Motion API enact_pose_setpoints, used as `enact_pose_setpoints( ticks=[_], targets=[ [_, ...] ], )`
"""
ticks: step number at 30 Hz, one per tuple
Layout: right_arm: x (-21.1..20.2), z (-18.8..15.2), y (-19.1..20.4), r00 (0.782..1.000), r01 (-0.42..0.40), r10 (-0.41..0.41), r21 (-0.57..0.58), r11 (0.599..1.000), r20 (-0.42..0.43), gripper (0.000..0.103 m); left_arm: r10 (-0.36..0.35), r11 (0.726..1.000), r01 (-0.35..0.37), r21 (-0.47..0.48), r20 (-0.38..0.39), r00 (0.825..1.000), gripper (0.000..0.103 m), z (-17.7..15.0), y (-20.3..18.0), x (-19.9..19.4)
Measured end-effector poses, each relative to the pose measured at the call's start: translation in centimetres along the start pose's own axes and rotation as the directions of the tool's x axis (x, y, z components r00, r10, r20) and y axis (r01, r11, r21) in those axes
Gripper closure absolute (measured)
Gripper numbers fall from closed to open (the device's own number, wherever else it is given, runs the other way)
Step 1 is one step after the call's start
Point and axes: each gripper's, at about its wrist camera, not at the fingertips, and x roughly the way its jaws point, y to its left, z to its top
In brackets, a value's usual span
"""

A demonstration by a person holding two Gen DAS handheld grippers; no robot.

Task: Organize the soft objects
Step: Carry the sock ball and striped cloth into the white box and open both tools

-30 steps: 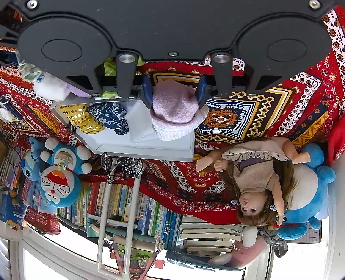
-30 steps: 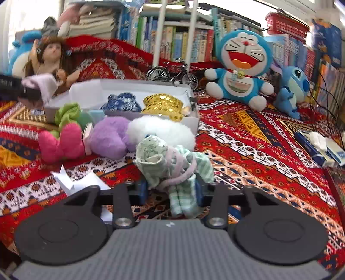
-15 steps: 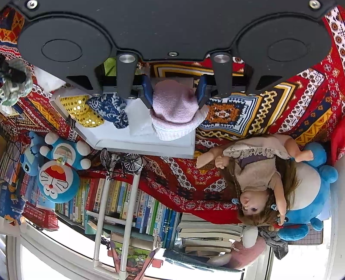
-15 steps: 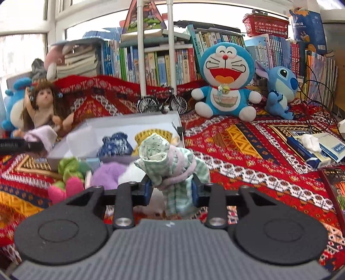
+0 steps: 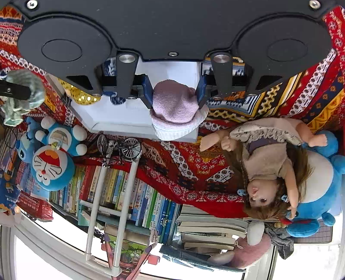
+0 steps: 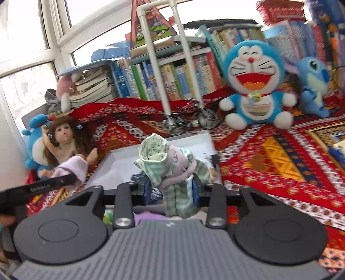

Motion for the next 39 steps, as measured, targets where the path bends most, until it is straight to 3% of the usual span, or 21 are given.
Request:
enact_pose_setpoints(
  ticks=[8, 18, 34, 39],
  targets=[
    [5.5, 2.6, 1.3, 0.993, -0.095, 0.097, 0.031, 0.995, -0.067, 0.060, -0.046, 0.999, 0.046, -0.024, 0.005, 0.999, 0.064, 2.2, -0.8, 3.5],
    [12.1, 2.3, 1.1, 0.986, -0.052, 0.060, 0.053, 0.997, -0.157, 0.059, -0.045, 0.999, 0.044, -0.008, -0.071, 0.996, 0.064, 1.2, -1.5, 7.1],
    [15.7, 0.4, 0.4, 0.975, -0.026, 0.047, 0.101, 0.995, -0.216, 0.061, -0.049, 0.999, 0.051, 0.019, -0.074, 0.996, 0.063, 0.1, -2.5, 7.8],
    [14.7, 0.8, 0.3, 0.979, -0.051, 0.071, 0.109, 0.993, -0.192, 0.046, -0.057, 0.998, 0.059, 0.032, -0.049, 0.997, 0.057, 0.3, -2.6, 7.0]
  ],
)
